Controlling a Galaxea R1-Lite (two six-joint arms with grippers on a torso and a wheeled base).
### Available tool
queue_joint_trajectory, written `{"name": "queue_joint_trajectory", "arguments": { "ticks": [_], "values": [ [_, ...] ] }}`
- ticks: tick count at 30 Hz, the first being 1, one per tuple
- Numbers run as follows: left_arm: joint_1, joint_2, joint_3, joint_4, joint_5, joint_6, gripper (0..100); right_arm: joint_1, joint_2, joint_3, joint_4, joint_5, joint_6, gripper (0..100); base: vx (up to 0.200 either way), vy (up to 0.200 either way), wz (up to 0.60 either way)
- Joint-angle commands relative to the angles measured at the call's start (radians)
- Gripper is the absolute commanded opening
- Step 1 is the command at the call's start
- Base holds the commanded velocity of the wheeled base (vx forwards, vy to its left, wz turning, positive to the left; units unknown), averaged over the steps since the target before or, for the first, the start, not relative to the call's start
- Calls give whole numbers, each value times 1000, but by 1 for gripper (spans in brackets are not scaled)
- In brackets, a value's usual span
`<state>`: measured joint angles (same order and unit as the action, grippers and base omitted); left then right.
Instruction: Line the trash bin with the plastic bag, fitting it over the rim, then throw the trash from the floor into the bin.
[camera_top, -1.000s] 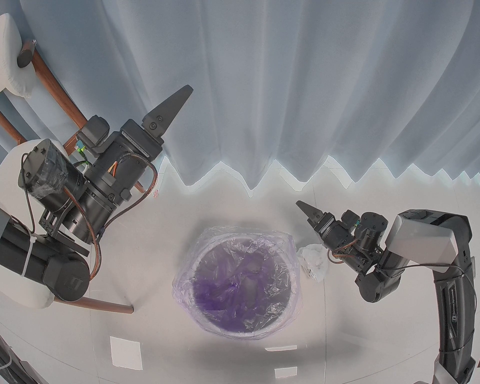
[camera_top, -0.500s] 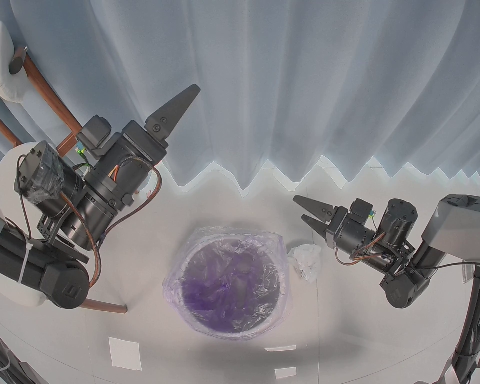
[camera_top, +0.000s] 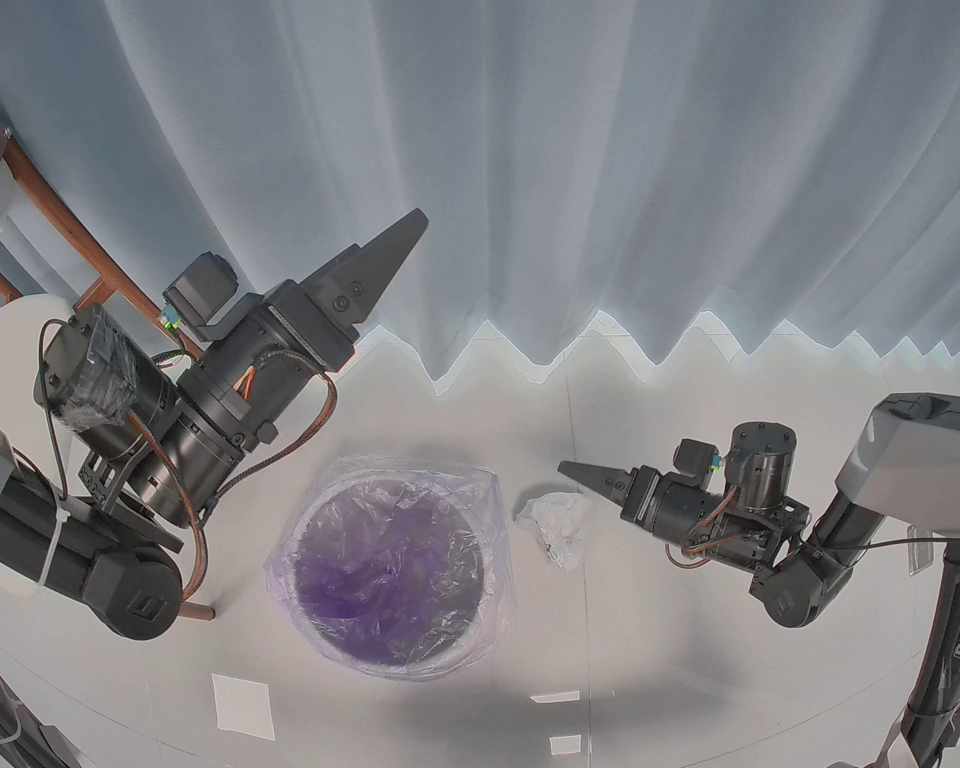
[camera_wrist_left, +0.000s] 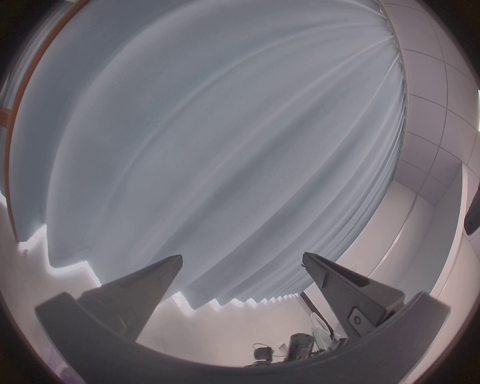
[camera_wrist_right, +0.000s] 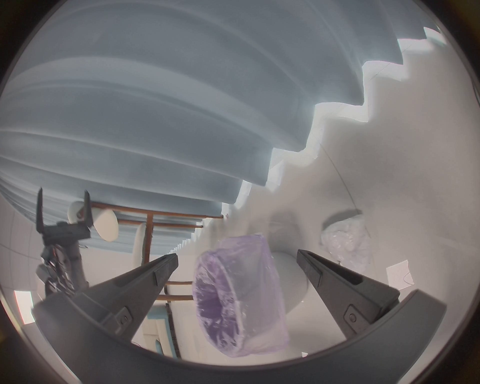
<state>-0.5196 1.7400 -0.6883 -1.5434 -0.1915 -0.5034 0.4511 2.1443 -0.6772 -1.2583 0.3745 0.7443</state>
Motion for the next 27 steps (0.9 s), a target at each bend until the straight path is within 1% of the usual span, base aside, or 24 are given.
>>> {"name": "queue_joint_trajectory", "arguments": {
  "ticks": [1, 2, 3, 8, 12, 21, 24, 27],
  "values": [
    [-25, 0, 4, -1, 3, -1, 100, 14, 106, -7, -24, -14, -51, 100, -200, 0, 0],
    [-25, 0, 4, -1, 3, -1, 100, 14, 106, -7, -24, -14, -51, 100, -200, 0, 0],
    [-30, 3, 6, -1, 4, -1, 100, 18, 144, -10, -59, -34, -59, 100, -200, 0, 0],
    [-30, 6, 7, -1, 4, -3, 100, 26, 183, -10, -107, -35, -55, 100, -200, 0, 0],
    [-30, 6, 10, -1, 3, 0, 100, 44, 189, -2, -105, -35, -51, 100, -200, 0, 0],
    [-30, 10, 18, -1, 1, 2, 100, 51, 247, -13, -110, -55, -63, 100, -200, 0, 0],
    [-30, 24, 23, -1, 1, 5, 100, 64, 272, -19, -110, -58, -92, 100, 0, 0, 0],
    [-30, 30, 27, -1, 1, 5, 100, 77, 299, -33, -110, -92, -112, 100, 0, 0, 0]
  ]
}}
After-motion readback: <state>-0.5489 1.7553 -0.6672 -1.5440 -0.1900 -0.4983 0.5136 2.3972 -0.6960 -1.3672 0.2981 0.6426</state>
